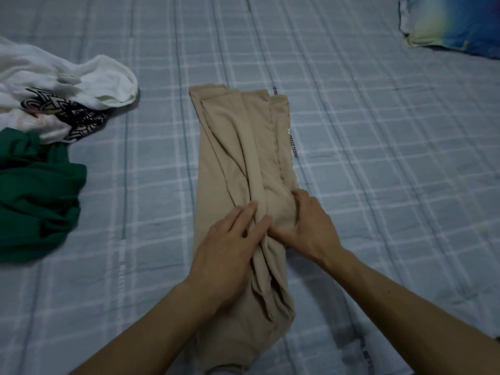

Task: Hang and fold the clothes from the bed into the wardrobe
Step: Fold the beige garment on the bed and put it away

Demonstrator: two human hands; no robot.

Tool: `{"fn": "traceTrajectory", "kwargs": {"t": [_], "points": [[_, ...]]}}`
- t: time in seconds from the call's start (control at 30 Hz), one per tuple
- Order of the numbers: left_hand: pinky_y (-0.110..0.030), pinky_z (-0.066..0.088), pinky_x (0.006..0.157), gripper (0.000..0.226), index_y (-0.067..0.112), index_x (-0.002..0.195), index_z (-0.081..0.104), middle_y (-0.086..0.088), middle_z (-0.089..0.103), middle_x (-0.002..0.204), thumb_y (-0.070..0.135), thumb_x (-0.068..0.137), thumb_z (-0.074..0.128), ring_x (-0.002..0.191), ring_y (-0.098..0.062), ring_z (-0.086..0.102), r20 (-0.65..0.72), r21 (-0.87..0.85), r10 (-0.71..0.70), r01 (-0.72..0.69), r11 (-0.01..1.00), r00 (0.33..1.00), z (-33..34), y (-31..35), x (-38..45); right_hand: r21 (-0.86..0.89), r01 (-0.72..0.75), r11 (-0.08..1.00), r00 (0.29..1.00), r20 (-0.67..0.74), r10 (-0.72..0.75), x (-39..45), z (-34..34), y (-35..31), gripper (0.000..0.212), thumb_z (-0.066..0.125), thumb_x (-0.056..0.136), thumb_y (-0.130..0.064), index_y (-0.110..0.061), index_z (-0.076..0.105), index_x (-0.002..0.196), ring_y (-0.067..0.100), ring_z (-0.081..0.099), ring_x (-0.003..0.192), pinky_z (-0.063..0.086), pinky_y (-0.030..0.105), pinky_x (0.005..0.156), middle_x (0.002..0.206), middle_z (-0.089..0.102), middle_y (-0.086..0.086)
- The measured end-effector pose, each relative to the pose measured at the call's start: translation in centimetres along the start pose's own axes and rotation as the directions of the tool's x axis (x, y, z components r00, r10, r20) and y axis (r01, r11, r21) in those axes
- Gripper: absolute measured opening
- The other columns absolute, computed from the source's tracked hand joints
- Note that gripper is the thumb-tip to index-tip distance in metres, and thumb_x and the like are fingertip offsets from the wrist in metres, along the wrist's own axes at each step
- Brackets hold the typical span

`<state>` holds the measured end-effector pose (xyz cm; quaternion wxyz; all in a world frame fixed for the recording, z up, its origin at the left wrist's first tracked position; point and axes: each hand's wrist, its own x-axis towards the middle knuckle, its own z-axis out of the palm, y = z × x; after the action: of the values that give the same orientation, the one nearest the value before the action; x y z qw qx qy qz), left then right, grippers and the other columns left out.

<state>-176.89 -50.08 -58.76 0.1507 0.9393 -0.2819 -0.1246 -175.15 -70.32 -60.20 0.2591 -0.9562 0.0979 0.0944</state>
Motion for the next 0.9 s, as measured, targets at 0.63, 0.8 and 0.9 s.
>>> {"fn": "traceTrajectory", "kwargs": {"t": [0.63,0.8,0.9], "points": [[-0.043,0.050,0.083,0.034,0.008,0.115,0.066,-0.013,0.060,0.133,0.015,0.083,0.058,0.113,-0.035,0.058,-0.144,0.085,-0.178,0.192,0.978,0.973,0.2,-2.5,-1.1,-0.229,0.455,0.861,0.890,0.148,-0.431,-2.1,3.0,-0.7,0.060,0.034,0.102,-0.044,-0.017,0.023,0.156,0.025,0.009,0.152,0.012,0.046,0.123,0.164,0.015,0.009],[-0.041,0.037,0.108,0.059,0.019,0.151,0.037,-0.002,0.034,0.159,0.043,0.098,0.030,0.142,-0.026,0.036,-0.006,0.155,-0.076,0.076,0.985,0.997,1.1,-1.6,-0.7,-0.327,0.464,0.823,0.880,0.281,-0.384,-2.2,4.6,-0.4,0.073,0.027,0.097,-0.065,-0.029,0.005,0.157,0.019,-0.013,0.151,-0.001,0.044,0.123,0.165,-0.006,0.002],[-0.044,0.035,0.107,0.059,0.020,0.150,0.038,-0.001,0.036,0.157,0.049,0.099,0.036,0.141,-0.028,0.035,0.006,0.170,-0.217,0.213,0.962,0.976,1.5,-2.4,-1.1,-0.334,0.456,0.825,0.885,0.273,-0.378,-2.0,4.5,-0.3,0.076,0.025,0.094,-0.070,-0.033,0.003,0.157,0.017,-0.013,0.151,-0.001,0.044,0.122,0.165,-0.007,-0.001]]}}
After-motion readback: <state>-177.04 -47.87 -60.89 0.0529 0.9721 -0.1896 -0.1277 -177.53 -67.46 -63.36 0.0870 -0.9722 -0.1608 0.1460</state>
